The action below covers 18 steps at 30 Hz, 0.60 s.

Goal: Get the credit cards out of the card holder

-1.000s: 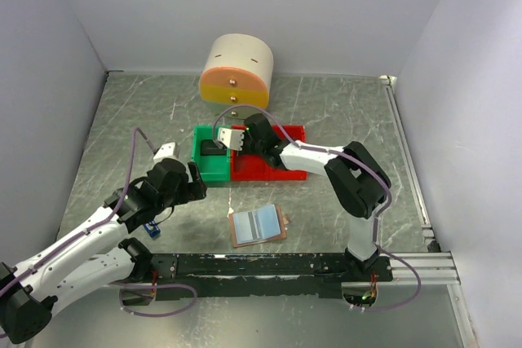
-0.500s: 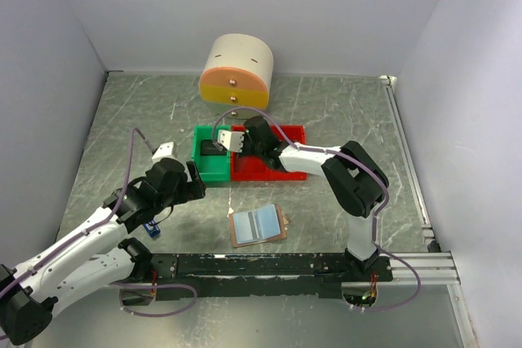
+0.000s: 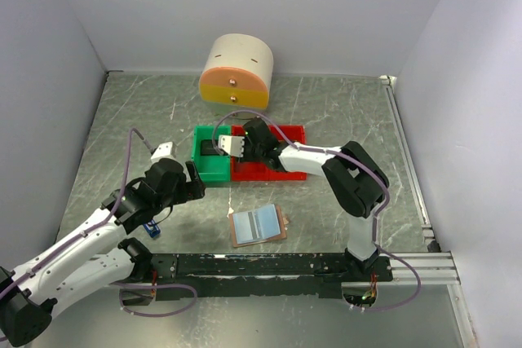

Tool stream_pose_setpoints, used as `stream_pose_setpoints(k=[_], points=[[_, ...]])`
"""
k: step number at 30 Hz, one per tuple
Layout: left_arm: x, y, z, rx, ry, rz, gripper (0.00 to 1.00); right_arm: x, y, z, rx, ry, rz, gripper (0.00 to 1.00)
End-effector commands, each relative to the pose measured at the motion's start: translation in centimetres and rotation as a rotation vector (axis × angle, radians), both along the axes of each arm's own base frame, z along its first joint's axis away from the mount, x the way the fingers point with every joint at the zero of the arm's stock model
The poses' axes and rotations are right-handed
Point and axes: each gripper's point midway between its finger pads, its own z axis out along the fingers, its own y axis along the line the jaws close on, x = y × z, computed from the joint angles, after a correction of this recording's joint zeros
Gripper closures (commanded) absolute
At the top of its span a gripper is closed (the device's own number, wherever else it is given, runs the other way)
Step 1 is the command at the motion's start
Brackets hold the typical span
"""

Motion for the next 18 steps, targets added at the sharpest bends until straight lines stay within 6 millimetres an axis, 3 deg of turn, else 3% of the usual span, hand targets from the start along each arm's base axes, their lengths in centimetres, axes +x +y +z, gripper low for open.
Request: stream_pose_setpoints(k=[1, 6, 11, 15, 18], points=[[0.1, 0.0, 0.5, -0.009, -0.007, 0.000, 0.00, -0.9, 0.4, 2.3, 0.035, 0.020, 0.024, 0.60], [-0.1, -0.1, 0.7, -0.027, -0.006, -0.003, 0.00, -1.3, 0.6, 5.2, 0.125, -0.002, 0.006, 0.60], [-0.4, -0.3, 0.9, -0.056, -0.006, -0.004, 0.00, -3.1, 1.7, 11.0, 0.456, 0.008, -0.075, 0.59], [-0.9, -0.3, 0.8, -0.082, 0.003, -0.001, 0.00, -6.5, 1.9, 13.7, 0.763, 0.211, -0.222, 0.57], [-1.2, -0.3, 0.4, -0.103, 0.013, 0.011, 0.00, -8.6, 1.3, 13.2, 0.917, 0.453, -0.465, 0.49]])
